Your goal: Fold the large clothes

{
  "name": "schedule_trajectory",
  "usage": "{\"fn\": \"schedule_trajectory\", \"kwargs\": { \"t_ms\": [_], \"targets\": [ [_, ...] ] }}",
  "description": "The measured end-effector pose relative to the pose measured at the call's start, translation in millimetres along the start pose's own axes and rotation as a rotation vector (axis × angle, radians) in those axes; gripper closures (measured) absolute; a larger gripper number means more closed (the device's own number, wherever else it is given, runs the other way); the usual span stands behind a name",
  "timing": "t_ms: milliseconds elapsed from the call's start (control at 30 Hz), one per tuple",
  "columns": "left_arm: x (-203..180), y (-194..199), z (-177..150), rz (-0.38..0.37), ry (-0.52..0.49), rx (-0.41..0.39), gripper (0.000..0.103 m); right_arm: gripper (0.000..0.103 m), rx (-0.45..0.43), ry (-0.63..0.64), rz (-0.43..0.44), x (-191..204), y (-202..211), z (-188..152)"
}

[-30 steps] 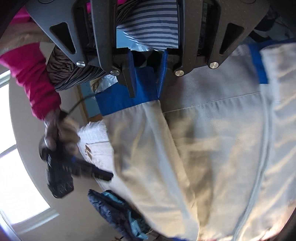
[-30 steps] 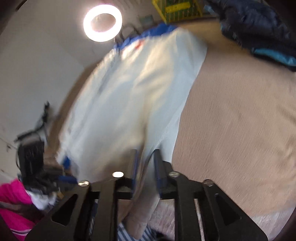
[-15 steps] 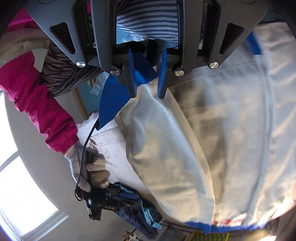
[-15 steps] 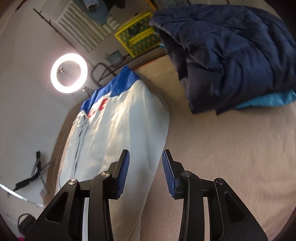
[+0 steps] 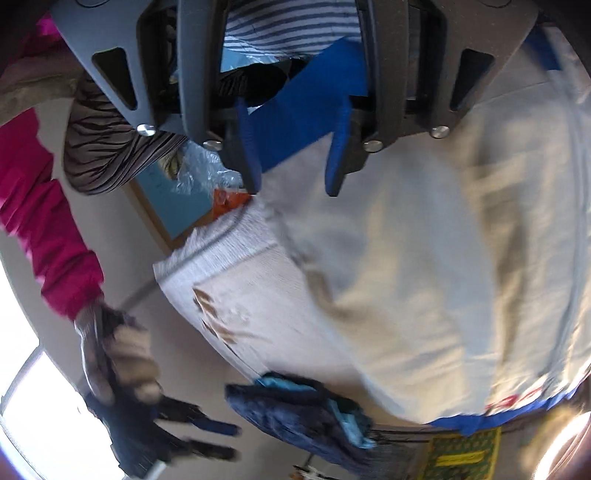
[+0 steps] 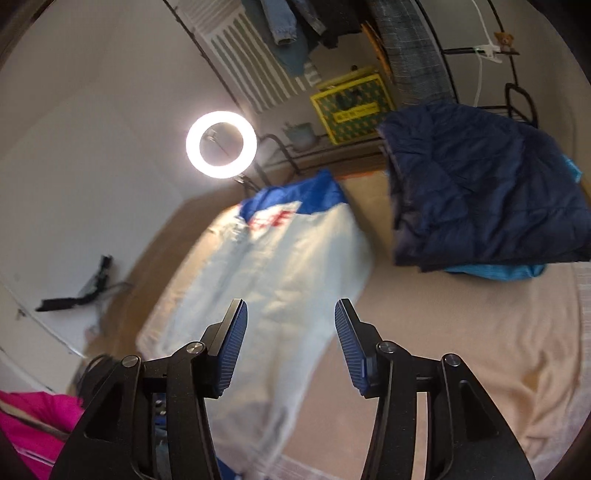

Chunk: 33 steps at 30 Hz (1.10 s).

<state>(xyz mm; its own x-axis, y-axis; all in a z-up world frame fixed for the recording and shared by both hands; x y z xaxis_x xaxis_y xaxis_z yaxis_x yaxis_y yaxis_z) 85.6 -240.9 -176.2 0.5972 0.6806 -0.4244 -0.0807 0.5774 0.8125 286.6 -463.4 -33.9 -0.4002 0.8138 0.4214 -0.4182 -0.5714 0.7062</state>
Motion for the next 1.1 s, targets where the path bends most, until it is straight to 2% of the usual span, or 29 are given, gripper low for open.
{"fn": "schedule_trajectory", "kwargs": {
  "t_ms": [133, 233, 367, 467, 533, 600, 633, 667, 733, 767, 833, 900, 1000, 1100],
  "targets": [
    [-30.5, -30.2, -3.1, 0.086, -0.079, 0.027, 0.050, 0.055, -0.013, -0.077, 0.045, -23.6, -7.1, -6.1],
    [-45.6, -52.7, -2.9, 0.186, -0.138, 0.047, 0.040, 0.055, -0.020, -0.116, 0.071, -38.5, -0.8, -15.8],
    [-54.0, -81.8, -3.1, 0.352, -0.213, 0.077, 0.035, 0.055, -0.029, -0.127, 0.075, -50.3, 12.7, -24.3],
    [-61.2, -98.4, -5.9, 0.488, -0.321, 0.084, 0.029, 0.055, -0.046, -0.131, 0.094, -55.2, 22.7, -27.1],
    [-60.0, -104.1, -8.1, 0.536, -0.361, 0.082, 0.030, 0.055, -0.054, -0.135, 0.107, -56.9, 24.3, -27.7],
    [-55.7, -101.4, -6.9, 0.519, -0.350, 0.063, 0.038, 0.055, -0.051, -0.143, 0.122, -57.6, 18.4, -27.1],
    [-51.8, -97.3, -4.9, 0.497, -0.329, 0.053, 0.052, 0.055, -0.045, -0.149, 0.130, -57.4, 13.0, -26.6],
    [-46.5, -91.1, -2.4, 0.480, -0.298, 0.042, 0.070, 0.055, -0.036, -0.155, 0.138, -57.1, 6.8, -25.8],
    [-37.7, -77.2, 1.6, 0.393, -0.227, 0.032, 0.086, 0.055, -0.016, -0.167, 0.151, -55.5, -9.7, -23.3],
    [-29.8, -65.7, 4.2, 0.337, -0.162, 0.020, 0.090, 0.055, -0.007, -0.173, 0.159, -54.2, -18.1, -21.7],
    [-18.0, -43.8, 7.3, 0.245, -0.055, -0.016, 0.091, 0.055, 0.011, -0.196, 0.172, -52.4, -38.7, -17.0],
    [-8.0, -24.4, 8.4, 0.188, 0.027, -0.058, 0.092, 0.055, 0.035, -0.224, 0.175, -51.1, -63.9, -11.1],
    [-4.6, -6.8, 7.3, 0.116, 0.088, -0.102, 0.092, 0.055, 0.081, -0.246, 0.141, -48.2, -105.0, -4.0],
    [-5.7, -0.7, 8.5, 0.098, 0.091, -0.123, 0.092, 0.055, 0.118, -0.287, 0.089, -51.7, -145.3, 1.4]
  ]
}}
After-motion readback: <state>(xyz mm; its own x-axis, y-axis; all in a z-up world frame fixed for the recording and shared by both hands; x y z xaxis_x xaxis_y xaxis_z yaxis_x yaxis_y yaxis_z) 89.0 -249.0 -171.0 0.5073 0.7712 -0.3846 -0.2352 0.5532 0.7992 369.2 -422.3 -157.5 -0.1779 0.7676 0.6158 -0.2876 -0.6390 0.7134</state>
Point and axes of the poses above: each gripper's, at about its wrist camera, not at the fingertips, and y roughly against the way its jaws point, x to its left, z to its top, the point moved 5 cm from there along -y, roughly the way its jaws point, and after that the axes turned 9 degrees about x, right-handed, at the moved point
